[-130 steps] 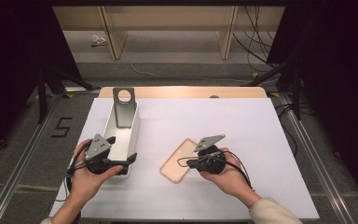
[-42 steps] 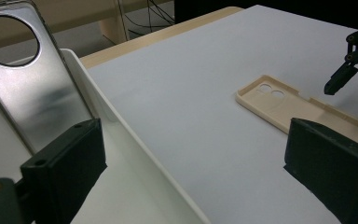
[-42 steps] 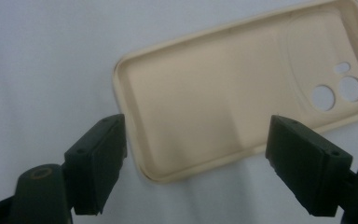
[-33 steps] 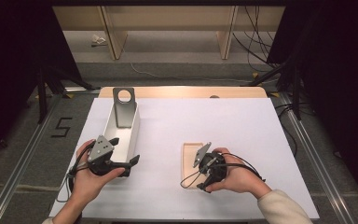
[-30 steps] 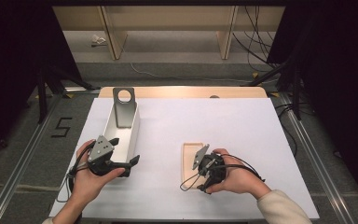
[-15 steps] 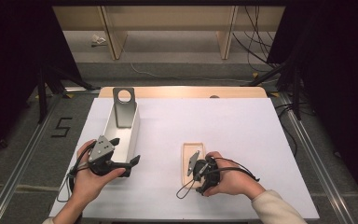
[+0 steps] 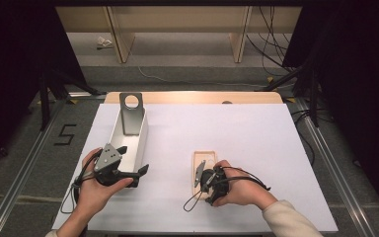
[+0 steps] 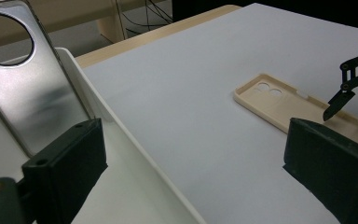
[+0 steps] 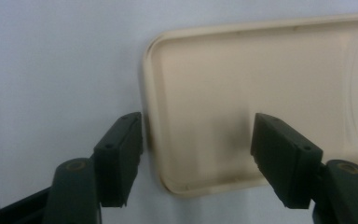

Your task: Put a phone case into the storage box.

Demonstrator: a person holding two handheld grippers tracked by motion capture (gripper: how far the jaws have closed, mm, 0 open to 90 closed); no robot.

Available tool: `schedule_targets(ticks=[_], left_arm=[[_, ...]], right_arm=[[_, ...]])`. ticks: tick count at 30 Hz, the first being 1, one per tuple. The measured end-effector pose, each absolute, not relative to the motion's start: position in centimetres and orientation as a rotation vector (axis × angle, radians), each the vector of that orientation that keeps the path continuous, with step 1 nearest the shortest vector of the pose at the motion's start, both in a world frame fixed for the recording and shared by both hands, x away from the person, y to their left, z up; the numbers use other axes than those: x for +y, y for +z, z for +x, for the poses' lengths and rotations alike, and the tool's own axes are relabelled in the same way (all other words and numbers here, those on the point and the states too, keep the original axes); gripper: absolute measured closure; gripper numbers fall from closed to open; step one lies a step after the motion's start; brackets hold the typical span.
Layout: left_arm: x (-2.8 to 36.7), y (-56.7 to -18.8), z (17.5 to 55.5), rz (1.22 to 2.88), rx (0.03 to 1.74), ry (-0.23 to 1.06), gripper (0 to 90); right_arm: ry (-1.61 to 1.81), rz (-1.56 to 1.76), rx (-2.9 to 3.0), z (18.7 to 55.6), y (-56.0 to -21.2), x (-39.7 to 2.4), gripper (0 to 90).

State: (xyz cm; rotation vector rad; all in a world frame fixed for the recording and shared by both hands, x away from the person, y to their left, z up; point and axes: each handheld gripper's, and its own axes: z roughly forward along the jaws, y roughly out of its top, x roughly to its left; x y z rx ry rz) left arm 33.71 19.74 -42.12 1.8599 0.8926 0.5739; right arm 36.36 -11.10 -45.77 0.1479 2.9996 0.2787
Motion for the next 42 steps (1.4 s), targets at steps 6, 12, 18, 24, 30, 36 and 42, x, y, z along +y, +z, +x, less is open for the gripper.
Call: schedule_targets(ticks=[6,12,18,24,30,36,42], left_arm=[[19.7,-42.2,33.7,1.864,0.89,0.574,5.2],[19.5,-42.3,33.7,1.869,0.887,0.571,5.2],[19.5,-42.3,33.7,1.868,0.884,0.57,5.4],[19.6,-42.2,33.7,1.866,0.883,0.57,5.6],[19.5,-42.2,33.6,1.866,0.88,0.568,5.8],[19.5,-42.2,33.6,1.867,0.877,0.567,6.0],[19.5,-42.2,33.6,1.867,0.878,0.567,6.2]], right_arm=[[0.251,0.079,3.026,36.0,-45.6,-10.7,52.3],[0.234,0.026,3.044,35.6,-45.5,-10.5,63.7],[0.222,0.009,3.027,35.3,-45.5,-10.2,71.0],[0.225,-0.005,3.02,35.2,-45.5,-10.2,75.6],[0.203,0.0,3.028,34.9,-45.4,-10.1,82.1],[0.207,-0.014,3.029,34.7,-45.4,-10.0,86.0],[0.214,-0.004,3.036,34.7,-45.4,-10.1,86.9]])
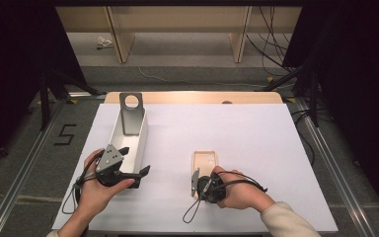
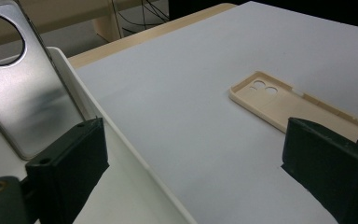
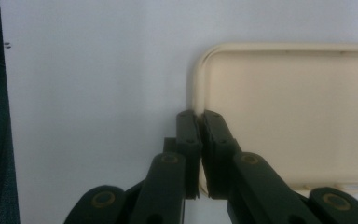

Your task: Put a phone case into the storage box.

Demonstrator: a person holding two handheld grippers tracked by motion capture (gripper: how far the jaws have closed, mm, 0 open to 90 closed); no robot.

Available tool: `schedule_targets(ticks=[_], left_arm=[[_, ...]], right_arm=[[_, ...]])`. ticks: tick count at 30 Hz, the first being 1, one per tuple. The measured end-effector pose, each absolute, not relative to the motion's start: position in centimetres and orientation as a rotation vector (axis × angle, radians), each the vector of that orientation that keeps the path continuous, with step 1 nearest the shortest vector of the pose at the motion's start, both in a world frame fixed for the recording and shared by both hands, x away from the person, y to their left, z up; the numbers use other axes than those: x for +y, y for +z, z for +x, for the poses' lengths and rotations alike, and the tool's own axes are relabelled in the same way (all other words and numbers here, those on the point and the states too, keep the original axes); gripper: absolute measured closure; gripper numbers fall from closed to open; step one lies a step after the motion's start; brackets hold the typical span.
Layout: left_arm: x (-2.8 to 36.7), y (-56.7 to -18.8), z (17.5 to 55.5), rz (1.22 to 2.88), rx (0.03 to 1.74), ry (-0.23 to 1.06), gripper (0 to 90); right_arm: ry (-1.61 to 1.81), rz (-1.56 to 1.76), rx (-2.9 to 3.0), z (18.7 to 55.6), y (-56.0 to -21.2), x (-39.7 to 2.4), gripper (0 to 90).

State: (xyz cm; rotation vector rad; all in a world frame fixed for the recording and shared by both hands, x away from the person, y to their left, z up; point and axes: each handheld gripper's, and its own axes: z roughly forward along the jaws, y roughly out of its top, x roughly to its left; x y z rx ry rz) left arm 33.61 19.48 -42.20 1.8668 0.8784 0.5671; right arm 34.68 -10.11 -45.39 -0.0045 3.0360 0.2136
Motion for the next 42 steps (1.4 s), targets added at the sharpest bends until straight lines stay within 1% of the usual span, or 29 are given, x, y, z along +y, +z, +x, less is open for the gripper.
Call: schedule_targets(ticks=[12,22,30,42], left_arm=[[19.6,-42.2,33.6,1.861,0.882,0.566,7.0],[19.7,-42.1,33.6,1.856,0.881,0.564,7.7],[19.7,-41.9,33.7,1.841,0.884,0.56,9.2],[19.0,-40.7,34.3,1.806,0.901,0.494,14.1]], right_arm=[[0.325,0.025,3.042,34.9,-44.9,-10.8,87.5],[0.618,0.147,3.034,35.5,-43.5,-12.8,87.6],[0.813,0.186,2.998,35.8,-42.7,-13.5,87.9],[0.984,0.183,2.943,35.3,-41.9,-14.1,88.0]])
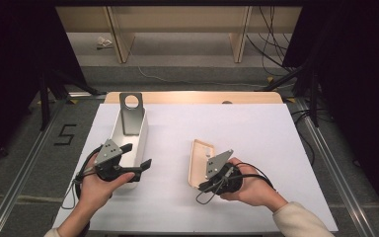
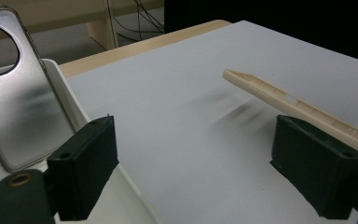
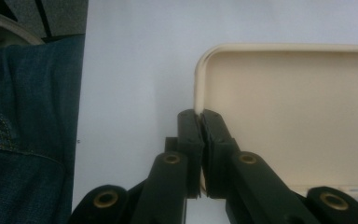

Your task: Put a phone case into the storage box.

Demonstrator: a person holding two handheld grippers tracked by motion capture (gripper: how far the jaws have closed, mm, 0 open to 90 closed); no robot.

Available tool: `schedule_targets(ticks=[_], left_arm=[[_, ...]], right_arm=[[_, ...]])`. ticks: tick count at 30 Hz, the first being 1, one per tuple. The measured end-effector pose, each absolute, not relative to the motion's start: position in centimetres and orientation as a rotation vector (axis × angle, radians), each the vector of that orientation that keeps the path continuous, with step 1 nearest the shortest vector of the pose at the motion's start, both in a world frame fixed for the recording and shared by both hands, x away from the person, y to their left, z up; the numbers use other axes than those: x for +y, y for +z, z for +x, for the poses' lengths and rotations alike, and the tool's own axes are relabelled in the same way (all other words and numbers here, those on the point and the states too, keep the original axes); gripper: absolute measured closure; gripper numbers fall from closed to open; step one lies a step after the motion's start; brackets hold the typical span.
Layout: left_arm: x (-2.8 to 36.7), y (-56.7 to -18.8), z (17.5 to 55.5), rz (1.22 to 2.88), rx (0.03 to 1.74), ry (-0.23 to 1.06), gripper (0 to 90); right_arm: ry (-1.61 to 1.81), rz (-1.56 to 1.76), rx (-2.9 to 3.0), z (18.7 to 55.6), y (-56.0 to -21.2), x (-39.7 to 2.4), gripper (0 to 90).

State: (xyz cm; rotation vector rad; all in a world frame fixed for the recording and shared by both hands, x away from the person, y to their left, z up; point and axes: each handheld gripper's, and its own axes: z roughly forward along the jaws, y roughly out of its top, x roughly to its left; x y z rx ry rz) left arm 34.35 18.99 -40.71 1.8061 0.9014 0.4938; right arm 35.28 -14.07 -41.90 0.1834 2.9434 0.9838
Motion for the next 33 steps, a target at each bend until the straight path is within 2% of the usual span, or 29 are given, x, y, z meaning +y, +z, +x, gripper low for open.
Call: schedule_targets(ticks=[3,16,33], left_arm=[[18.5,-40.3,34.7,1.803,0.907,0.45,14.8],[14.8,-38.8,36.8,1.91,0.856,0.434,15.1],[10.1,-38.2,39.5,2.001,0.832,0.347,16.3]], right_arm=[[1.0,0.172,2.94,35.1,-41.8,-14.1,88.0],[1.023,0.14,2.902,34.2,-41.3,-14.0,87.9],[1.042,0.12,2.884,33.7,-40.9,-13.7,88.0]])
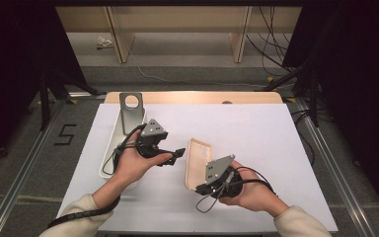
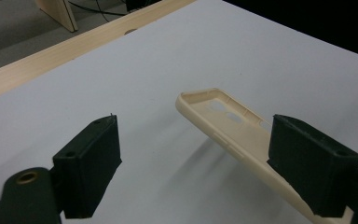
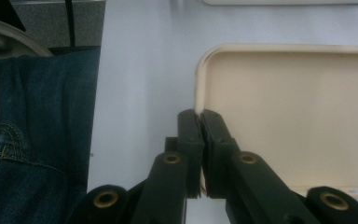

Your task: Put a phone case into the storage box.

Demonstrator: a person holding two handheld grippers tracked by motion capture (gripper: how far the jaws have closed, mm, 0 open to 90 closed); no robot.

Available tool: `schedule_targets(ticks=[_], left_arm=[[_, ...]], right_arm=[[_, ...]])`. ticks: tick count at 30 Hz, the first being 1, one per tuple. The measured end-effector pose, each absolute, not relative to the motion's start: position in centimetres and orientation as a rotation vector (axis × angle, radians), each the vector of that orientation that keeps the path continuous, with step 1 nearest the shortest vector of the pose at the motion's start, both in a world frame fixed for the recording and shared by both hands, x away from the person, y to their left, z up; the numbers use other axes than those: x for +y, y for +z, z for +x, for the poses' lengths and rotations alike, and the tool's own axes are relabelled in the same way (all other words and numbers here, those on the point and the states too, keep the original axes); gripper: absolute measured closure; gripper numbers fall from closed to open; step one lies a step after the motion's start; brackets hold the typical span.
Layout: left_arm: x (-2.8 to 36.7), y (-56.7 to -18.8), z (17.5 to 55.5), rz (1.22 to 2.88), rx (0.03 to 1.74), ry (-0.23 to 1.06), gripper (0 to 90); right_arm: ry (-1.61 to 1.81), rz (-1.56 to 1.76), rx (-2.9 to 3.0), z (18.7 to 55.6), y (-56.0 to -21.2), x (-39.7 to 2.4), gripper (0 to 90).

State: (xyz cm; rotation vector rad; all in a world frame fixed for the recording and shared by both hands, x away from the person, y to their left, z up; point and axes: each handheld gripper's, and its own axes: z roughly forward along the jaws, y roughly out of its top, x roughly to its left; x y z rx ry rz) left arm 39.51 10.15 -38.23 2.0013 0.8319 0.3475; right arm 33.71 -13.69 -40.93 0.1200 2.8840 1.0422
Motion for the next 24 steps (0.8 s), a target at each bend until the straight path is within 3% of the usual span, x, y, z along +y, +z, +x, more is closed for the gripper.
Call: schedule_targets(ticks=[20,24], left_arm=[[7.3,-38.9,41.8,2.082,0.908,0.277,23.6],[6.9,-39.1,42.4,2.077,0.961,0.252,28.7]], right_arm=[[1.058,0.112,2.871,33.6,-40.8,-13.5,88.0],[1.057,0.102,2.87,33.6,-40.7,-13.4,88.0]])
